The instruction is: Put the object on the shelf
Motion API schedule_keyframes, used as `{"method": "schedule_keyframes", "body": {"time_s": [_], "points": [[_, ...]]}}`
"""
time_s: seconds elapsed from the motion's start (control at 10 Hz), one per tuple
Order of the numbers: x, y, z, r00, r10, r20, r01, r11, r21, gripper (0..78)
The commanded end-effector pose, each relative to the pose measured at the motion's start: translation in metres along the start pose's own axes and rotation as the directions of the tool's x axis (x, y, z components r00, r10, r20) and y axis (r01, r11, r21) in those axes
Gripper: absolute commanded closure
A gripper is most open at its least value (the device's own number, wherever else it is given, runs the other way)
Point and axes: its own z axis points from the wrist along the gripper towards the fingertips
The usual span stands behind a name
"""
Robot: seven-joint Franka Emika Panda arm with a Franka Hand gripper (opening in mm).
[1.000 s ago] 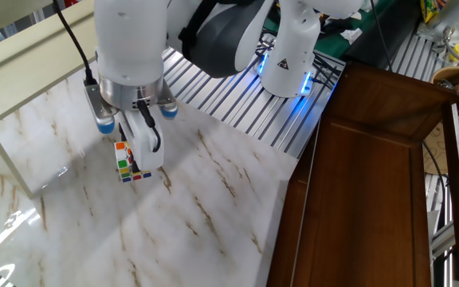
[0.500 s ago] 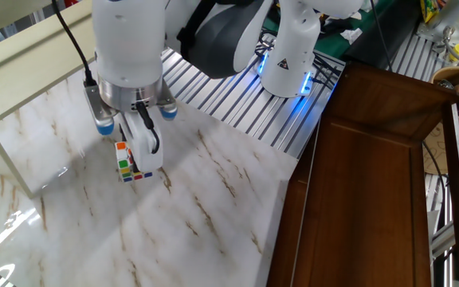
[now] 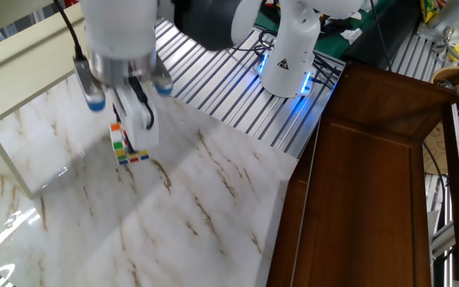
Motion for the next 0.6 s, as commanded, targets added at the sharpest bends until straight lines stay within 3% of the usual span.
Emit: {"method": "schedule_keyframes", "body": {"time_s": [0.1, 0.4, 0.5, 0.6], "points": [[-0.009, -0.032, -0.051, 0.999, -0.043, -0.002, 0.043, 0.999, 0.000, 76.0], [-0.018, -0.062, -0.080, 0.997, -0.071, -0.021, 0.071, 0.997, 0.006, 76.0], [-0.018, -0.064, -0.081, 0.997, -0.073, -0.022, 0.074, 0.997, 0.007, 76.0], [-0.021, -0.076, -0.091, 0.996, -0.087, -0.026, 0.088, 0.996, 0.011, 76.0]]}}
